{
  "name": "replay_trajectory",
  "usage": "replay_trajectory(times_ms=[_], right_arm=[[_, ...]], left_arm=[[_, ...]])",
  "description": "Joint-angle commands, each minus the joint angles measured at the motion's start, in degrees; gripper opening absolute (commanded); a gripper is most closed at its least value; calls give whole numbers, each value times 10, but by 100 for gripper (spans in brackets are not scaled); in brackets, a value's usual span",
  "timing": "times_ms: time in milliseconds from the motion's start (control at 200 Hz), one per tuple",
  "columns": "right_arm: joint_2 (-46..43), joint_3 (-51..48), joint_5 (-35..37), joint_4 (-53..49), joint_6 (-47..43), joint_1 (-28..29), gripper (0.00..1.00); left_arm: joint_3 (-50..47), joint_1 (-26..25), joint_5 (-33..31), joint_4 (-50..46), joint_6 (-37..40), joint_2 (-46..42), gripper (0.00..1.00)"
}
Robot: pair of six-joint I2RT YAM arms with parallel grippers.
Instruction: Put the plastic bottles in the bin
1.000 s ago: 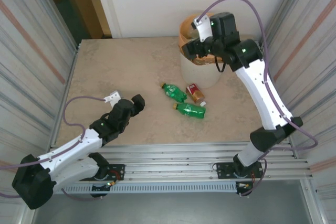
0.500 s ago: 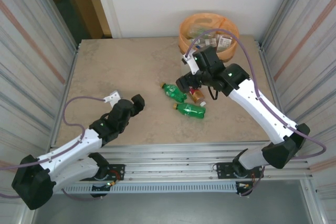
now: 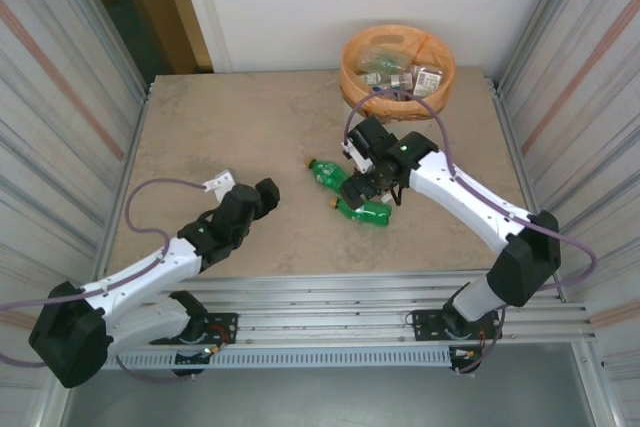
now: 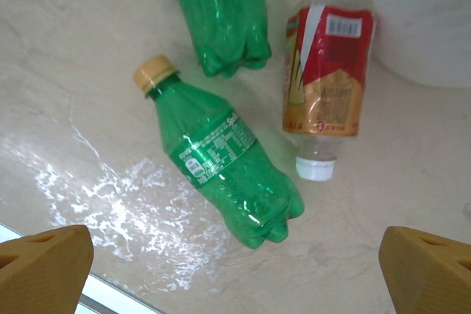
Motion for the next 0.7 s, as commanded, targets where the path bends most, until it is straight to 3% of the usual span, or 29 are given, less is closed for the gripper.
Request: replay_trajectory(times_ms=[0, 561, 696], right_arm=[[25, -5, -1, -13, 6, -1, 98], [79, -31, -33, 13, -6, -23, 100], [90, -39, -60, 24, -6, -19, 94]], left_arm=[[15, 5, -3, -5, 3, 0, 99], [-1, 6, -8, 4, -14, 3, 99], [1, 6, -5, 3, -13, 7, 99]])
